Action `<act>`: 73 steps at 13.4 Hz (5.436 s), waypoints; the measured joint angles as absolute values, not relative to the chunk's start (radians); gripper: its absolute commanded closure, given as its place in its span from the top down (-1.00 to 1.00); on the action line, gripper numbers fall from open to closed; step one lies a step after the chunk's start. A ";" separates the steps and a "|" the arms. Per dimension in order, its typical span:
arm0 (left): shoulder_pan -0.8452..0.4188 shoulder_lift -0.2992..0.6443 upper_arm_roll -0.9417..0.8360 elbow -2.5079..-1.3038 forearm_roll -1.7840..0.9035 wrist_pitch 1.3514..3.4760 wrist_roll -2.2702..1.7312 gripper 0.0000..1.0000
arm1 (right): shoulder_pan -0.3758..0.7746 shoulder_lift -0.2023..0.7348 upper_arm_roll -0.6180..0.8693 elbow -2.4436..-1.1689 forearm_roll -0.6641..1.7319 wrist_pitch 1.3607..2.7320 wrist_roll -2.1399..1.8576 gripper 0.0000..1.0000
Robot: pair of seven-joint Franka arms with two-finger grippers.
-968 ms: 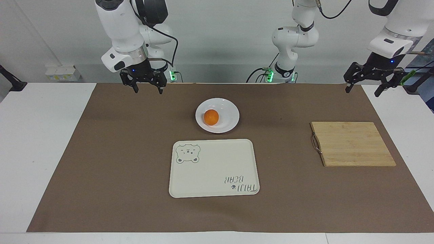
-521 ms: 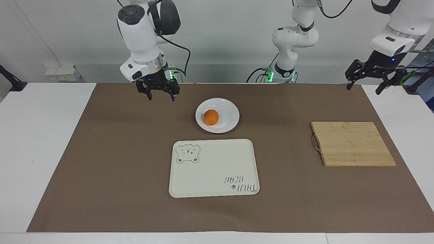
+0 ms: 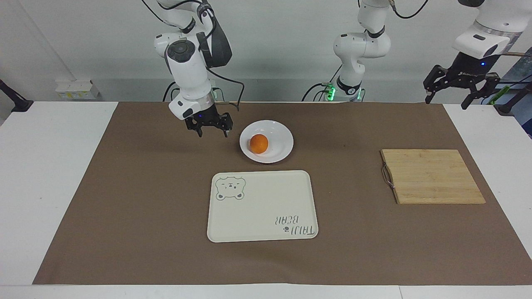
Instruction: Place orange and plate with both arms
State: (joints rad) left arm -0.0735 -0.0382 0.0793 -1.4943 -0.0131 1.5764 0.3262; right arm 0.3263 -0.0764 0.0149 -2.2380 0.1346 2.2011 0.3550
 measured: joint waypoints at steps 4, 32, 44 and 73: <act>-0.074 -0.038 0.079 -1.494 -0.013 1.576 0.326 1.00 | 0.362 -0.073 0.016 -2.338 0.311 2.308 0.247 1.00; -0.074 -0.038 0.079 -1.494 -0.013 1.576 0.326 1.00 | 0.360 0.056 0.003 -2.491 1.077 2.323 -0.375 -1.00; -0.074 -0.038 0.079 -1.494 -0.013 1.576 0.326 1.00 | 0.242 0.052 0.005 -2.506 1.096 2.179 -0.540 -1.00; -0.074 -0.038 0.079 -1.494 -0.013 1.576 0.326 1.00 | 0.112 0.417 0.008 -1.958 1.328 2.120 -0.556 -1.00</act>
State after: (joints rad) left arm -0.0735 -0.0382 0.0789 -1.4943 -0.0131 1.5761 0.3262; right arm 0.1122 0.4171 0.0077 -1.9584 1.3282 2.1202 -0.5561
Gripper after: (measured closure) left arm 0.000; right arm 0.912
